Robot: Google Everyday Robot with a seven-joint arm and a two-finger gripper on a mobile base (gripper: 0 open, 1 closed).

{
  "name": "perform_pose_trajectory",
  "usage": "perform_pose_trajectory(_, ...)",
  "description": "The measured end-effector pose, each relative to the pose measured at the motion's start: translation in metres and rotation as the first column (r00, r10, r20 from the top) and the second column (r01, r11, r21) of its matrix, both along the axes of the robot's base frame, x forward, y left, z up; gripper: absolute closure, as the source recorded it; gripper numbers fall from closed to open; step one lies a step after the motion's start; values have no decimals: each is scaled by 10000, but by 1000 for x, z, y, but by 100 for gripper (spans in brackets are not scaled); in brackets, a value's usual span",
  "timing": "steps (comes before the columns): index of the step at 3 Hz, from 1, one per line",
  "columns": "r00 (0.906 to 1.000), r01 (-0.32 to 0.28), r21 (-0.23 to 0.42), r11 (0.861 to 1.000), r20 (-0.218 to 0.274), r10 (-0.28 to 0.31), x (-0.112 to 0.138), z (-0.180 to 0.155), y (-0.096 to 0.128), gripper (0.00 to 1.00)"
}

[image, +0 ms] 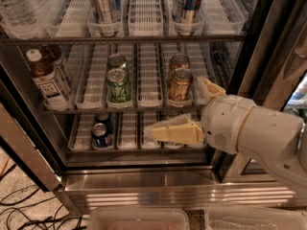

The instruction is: Pick redbull can from top shelf of fridge

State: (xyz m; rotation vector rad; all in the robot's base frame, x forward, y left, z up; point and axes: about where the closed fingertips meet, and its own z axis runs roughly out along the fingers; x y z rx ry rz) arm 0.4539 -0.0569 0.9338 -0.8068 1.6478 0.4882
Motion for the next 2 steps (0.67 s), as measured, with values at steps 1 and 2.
perform_pose_trajectory(1, 9876, 1534, 1007, 9830, 171, -1559, 7, -19, -25, 0)
perform_pose_trajectory(2, 9490, 2916, 1665, 9419, 731, -3067, 12, -19, -70, 0)
